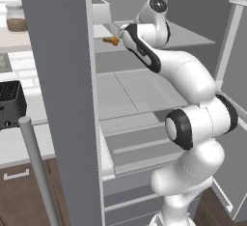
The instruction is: Place one tomato and one chicken drumstick in each tupperware on the nearby counter, to pack two identical lunches.
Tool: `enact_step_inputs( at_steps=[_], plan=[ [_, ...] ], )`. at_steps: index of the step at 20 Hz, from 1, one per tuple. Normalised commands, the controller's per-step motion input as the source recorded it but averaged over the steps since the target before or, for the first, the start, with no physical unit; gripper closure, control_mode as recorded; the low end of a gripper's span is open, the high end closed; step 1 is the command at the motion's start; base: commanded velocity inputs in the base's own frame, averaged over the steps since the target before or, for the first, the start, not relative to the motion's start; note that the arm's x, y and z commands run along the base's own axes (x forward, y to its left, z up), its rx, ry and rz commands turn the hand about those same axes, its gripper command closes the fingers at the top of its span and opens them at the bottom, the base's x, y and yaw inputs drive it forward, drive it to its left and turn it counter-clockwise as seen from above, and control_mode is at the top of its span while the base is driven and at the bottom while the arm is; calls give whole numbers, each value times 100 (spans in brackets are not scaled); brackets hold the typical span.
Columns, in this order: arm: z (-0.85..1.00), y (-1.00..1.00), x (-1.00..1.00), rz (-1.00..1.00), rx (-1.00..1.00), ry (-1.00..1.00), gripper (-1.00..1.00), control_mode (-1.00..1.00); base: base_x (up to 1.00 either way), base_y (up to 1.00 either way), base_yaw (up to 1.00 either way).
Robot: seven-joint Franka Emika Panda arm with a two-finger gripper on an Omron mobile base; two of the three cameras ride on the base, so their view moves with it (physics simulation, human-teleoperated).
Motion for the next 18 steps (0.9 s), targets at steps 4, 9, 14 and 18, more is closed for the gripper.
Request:
enact_step_inputs(
  at_steps=[4,9,14,18],
  plan=[
    [0,0,-64,0,0,-15,100,-100,0,0,0],
    [0,-6,-100,0,6,-45,100,-100,0,0,0],
    [1,-21,-100,0,11,-32,100,-100,0,0,0],
    [14,-21,-100,-2,12,-5,100,-100,0,0,0]
  ],
)
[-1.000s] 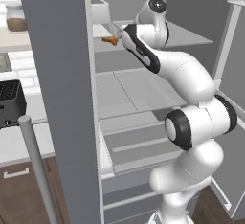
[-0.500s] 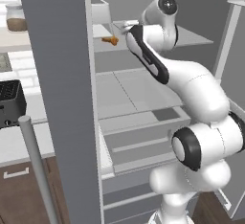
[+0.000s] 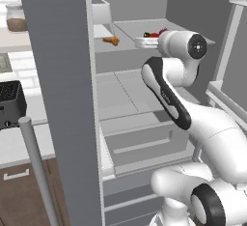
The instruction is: Place one tomato and one chicken drumstick in each tupperware on the nearby counter, to pack two identical lunches.
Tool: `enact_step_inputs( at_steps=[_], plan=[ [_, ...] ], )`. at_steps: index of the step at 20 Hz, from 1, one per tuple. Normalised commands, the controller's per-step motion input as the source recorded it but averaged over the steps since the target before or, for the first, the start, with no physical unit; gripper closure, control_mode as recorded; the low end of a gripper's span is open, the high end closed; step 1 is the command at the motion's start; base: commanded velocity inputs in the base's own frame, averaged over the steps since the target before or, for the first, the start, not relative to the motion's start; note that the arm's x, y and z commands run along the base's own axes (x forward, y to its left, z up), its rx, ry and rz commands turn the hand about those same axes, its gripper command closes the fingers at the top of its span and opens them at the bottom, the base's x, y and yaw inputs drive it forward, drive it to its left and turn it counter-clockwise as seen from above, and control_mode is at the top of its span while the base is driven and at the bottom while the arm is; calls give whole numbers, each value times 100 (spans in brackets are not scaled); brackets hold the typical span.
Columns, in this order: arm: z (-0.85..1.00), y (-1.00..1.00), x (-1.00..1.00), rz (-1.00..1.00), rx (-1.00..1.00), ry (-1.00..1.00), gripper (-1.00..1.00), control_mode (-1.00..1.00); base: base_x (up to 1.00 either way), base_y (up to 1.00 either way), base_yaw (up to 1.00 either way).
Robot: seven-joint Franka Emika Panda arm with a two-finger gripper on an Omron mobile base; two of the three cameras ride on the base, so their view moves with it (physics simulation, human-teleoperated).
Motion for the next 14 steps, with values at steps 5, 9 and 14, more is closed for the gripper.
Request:
enact_step_inputs(
  at_steps=[5,9,14],
  plan=[
    [-40,-17,-100,-2,2,17,100,-100,0,0,0],
    [-100,-17,-100,-4,0,45,100,-100,0,0,0],
    [-81,-5,-55,-5,-1,61,100,-100,0,0,0]
  ],
)
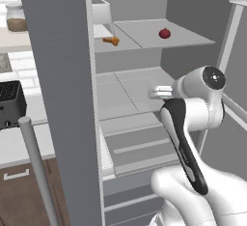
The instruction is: Place one tomato and one chicken drumstick in each tupperware on the nearby counter, to pack two identical lunches.
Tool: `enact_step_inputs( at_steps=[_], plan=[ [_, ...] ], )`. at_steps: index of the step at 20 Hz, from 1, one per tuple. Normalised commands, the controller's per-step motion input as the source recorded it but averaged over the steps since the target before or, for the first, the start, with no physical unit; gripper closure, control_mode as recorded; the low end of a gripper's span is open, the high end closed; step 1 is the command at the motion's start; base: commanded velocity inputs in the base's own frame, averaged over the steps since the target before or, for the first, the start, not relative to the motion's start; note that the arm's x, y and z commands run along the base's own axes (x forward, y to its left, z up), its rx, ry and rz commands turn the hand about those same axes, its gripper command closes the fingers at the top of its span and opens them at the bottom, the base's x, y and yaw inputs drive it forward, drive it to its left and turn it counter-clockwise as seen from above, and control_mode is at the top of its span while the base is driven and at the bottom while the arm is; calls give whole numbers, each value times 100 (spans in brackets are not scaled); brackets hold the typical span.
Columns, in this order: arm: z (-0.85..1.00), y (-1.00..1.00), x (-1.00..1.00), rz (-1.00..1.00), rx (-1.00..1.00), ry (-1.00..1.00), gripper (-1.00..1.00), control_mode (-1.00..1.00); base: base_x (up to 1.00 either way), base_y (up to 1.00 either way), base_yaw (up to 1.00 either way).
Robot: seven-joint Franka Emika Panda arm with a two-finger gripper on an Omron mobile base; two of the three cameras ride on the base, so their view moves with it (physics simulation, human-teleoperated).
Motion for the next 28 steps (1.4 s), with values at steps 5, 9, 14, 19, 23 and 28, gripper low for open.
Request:
enact_step_inputs(
  at_steps=[5,9,14,19,23,28],
  plan=[
    [-7,1,-6,-1,-1,10,100,-100,0,0,0],
    [-3,0,-24,0,0,1,100,100,-75,0,0],
    [0,0,0,0,0,0,100,100,-100,2,14],
    [0,0,0,0,0,0,100,100,-97,36,56],
    [0,0,0,0,0,0,100,100,-59,46,77],
    [0,0,0,0,0,0,100,100,-54,53,76]
  ],
)
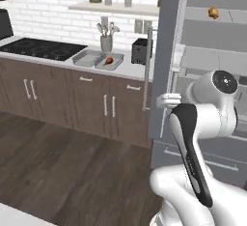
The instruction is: Place one tomato and one chicken drumstick in each tupperware on the nearby counter, to pack two identical lunches.
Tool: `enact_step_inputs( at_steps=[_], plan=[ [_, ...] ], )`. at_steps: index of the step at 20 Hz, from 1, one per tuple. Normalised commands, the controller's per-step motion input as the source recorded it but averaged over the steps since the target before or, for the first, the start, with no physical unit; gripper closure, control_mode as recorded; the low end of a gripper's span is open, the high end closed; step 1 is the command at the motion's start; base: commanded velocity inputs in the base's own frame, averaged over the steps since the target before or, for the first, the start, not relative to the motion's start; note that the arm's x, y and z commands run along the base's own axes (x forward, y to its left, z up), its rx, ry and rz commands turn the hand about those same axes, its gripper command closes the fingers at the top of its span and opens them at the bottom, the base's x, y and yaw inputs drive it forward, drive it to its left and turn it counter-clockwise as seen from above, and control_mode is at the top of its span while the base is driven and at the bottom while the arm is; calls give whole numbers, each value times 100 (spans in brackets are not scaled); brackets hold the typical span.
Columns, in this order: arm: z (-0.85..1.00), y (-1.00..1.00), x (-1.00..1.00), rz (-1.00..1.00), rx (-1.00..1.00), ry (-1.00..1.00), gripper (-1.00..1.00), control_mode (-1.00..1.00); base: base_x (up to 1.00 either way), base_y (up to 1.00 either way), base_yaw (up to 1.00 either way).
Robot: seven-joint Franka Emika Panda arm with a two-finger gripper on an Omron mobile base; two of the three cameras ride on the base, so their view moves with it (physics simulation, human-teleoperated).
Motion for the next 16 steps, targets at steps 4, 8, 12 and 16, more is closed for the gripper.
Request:
enact_step_inputs(
  at_steps=[4,8,12,16],
  plan=[
    [0,0,0,0,0,0,100,100,34,62,60],
    [0,0,0,0,0,0,100,100,100,-19,23],
    [0,0,0,0,0,0,100,100,100,-41,18],
    [0,0,0,0,0,0,100,100,100,38,10]
  ],
)
